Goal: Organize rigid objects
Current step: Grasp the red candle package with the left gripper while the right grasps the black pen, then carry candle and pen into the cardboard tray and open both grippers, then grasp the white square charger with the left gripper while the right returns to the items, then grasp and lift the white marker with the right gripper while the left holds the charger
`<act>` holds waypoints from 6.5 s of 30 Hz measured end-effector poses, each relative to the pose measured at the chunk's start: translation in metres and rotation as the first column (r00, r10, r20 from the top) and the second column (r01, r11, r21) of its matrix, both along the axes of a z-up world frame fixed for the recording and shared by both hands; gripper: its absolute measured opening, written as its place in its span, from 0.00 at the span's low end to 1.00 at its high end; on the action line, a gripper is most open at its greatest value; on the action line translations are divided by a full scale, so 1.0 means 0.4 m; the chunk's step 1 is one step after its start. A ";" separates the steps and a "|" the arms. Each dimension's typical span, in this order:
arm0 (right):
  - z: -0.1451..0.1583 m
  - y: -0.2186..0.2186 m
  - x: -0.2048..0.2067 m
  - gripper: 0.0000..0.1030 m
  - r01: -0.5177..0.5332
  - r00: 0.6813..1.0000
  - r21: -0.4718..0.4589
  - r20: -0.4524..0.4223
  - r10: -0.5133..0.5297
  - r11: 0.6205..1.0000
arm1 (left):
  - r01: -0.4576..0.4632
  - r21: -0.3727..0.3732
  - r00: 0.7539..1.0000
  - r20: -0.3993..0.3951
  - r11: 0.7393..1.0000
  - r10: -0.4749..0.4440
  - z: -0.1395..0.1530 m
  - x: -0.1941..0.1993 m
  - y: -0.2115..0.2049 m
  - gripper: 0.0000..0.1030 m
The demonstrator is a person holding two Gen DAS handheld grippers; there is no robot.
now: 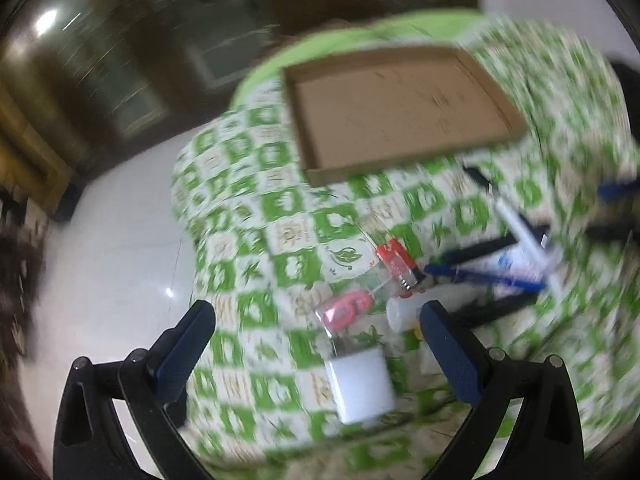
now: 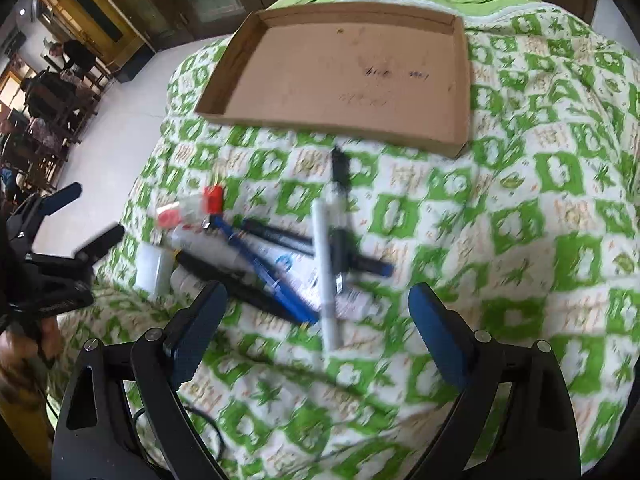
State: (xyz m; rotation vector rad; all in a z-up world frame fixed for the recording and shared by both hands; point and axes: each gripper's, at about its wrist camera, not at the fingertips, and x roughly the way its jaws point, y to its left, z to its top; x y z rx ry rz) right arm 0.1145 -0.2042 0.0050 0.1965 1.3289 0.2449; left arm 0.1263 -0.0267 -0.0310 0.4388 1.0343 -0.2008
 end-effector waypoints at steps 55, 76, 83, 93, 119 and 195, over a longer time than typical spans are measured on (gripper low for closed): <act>-0.254 0.061 0.204 0.13 0.051 0.987 0.017 -0.156 -0.048 0.999 | -0.160 -0.211 0.968 -0.223 0.964 0.112 -0.176 0.164 0.044 0.29; -0.111 -0.004 0.159 0.10 0.066 0.997 0.139 -0.042 -0.060 0.988 | -0.159 -0.333 0.982 -0.154 0.929 0.113 -0.082 0.133 0.120 0.27; -0.046 -0.032 0.197 0.10 0.048 0.999 0.112 0.004 -0.049 0.993 | -0.135 -0.372 0.987 -0.132 0.918 0.091 -0.024 0.185 0.080 0.27; 0.017 -0.107 0.302 0.10 0.111 0.991 0.148 0.065 -0.121 0.983 | -0.085 -0.373 0.992 -0.121 0.924 0.043 0.004 0.274 -0.030 0.27; -0.164 -0.104 0.483 0.10 0.172 0.981 0.097 0.069 -0.179 0.980 | -0.131 -0.281 0.985 -0.143 0.951 0.094 -0.096 0.463 -0.106 0.28; -0.154 0.059 0.028 0.34 0.015 0.997 -0.013 -0.072 -0.016 1.000 | -0.343 -0.284 0.901 -0.369 0.895 0.228 -0.192 0.073 0.123 0.46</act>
